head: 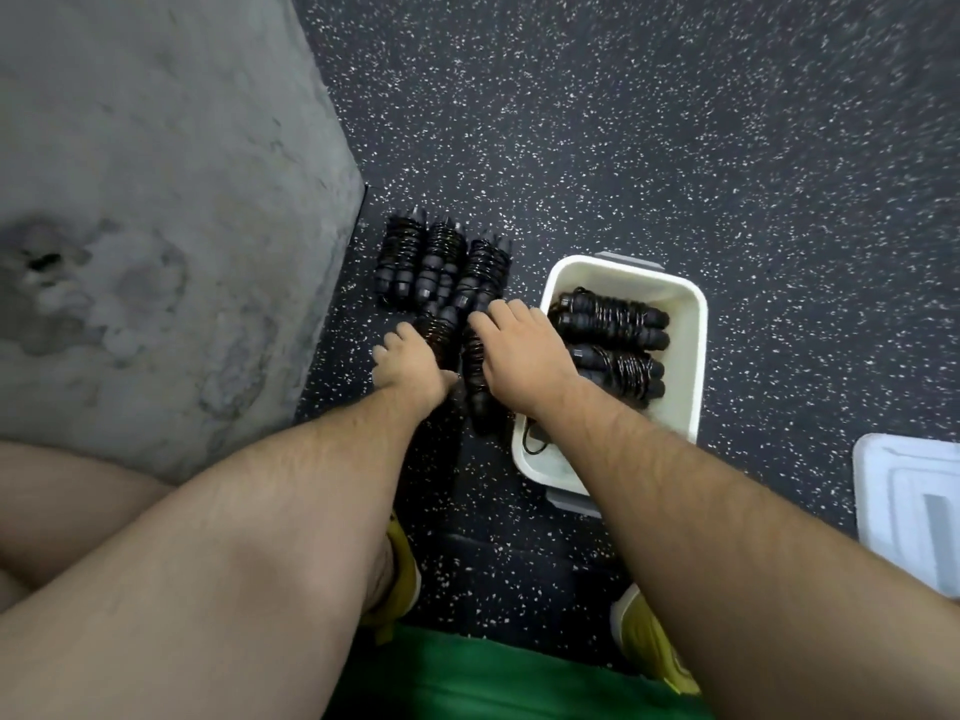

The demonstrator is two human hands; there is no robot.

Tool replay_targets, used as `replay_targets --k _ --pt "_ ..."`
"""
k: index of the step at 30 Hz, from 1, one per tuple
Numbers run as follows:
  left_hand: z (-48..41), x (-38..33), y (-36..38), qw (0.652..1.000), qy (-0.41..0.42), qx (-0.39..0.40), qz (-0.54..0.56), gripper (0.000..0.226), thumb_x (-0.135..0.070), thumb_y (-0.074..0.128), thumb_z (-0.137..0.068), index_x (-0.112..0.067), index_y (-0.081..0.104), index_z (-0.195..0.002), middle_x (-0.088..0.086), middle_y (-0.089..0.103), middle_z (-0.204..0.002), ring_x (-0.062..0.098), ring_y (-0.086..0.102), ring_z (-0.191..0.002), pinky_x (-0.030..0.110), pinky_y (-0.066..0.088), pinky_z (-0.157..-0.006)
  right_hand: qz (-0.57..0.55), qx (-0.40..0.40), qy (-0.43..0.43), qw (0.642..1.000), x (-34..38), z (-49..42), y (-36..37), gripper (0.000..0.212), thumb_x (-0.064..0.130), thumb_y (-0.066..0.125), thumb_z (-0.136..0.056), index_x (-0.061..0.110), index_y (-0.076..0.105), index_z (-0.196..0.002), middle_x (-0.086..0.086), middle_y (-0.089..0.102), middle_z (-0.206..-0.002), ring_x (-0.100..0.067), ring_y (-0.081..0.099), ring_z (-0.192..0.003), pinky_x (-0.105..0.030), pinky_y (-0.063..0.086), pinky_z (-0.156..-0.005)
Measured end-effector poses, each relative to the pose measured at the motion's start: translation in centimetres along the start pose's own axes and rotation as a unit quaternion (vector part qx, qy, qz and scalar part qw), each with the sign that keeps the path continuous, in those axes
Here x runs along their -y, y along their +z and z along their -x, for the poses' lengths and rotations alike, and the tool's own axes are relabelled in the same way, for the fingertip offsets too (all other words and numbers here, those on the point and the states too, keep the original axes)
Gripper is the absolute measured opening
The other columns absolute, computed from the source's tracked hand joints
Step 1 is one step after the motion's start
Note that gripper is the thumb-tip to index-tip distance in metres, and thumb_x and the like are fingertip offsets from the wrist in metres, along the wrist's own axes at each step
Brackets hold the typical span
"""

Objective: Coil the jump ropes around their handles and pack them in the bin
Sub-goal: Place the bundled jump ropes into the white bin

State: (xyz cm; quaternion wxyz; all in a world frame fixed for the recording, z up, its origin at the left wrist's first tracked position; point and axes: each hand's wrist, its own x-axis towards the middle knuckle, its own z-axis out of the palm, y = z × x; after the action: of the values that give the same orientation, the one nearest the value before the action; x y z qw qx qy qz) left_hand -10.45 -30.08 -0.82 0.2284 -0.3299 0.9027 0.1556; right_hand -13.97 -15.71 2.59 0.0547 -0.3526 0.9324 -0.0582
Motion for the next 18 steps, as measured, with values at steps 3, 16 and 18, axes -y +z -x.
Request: replay_targets --k 3,16,18 --pt "1.5 0.8 -2.6 0.988 0.114 -0.105 -0.019 0.087 -0.042 0.080 -0.075 -0.007 0.034 -0.140 0.013 0.044 -0.139 0.032 0.039 -0.129 0.046 0.045 -0.100 0.006 -0.021 -0.003 1.000 -1.0 0.6 -1.6 0.063 0.014 0.061 -0.074 0.010 0.051 -0.137 -0.010 0.054 -0.127 -0.032 0.051 -0.111 -0.041 0.044 -0.092" --pt "11.9 -6.8 -3.0 0.850 0.524 0.030 -0.054 0.077 -0.040 0.067 -0.072 -0.014 0.041 -0.139 0.004 0.053 -0.125 0.021 0.048 -0.114 0.040 0.047 -0.100 0.030 0.050 0.058 0.997 -7.4 14.0 -6.9 0.075 0.052 0.072 -0.076 0.015 0.048 -0.137 -0.003 0.057 -0.127 -0.025 0.051 -0.115 -0.040 0.041 -0.102" --pt "13.2 -7.9 -1.2 0.844 0.525 0.074 -0.081 0.074 -0.039 0.072 -0.075 -0.014 0.043 -0.138 0.003 0.053 -0.124 0.020 0.048 -0.113 0.038 0.047 -0.099 0.021 0.080 0.106 0.991 -7.7 16.7 -5.5 0.069 0.051 0.071 -0.074 0.017 0.050 -0.130 -0.003 0.058 -0.121 -0.024 0.052 -0.112 -0.038 0.043 -0.099"
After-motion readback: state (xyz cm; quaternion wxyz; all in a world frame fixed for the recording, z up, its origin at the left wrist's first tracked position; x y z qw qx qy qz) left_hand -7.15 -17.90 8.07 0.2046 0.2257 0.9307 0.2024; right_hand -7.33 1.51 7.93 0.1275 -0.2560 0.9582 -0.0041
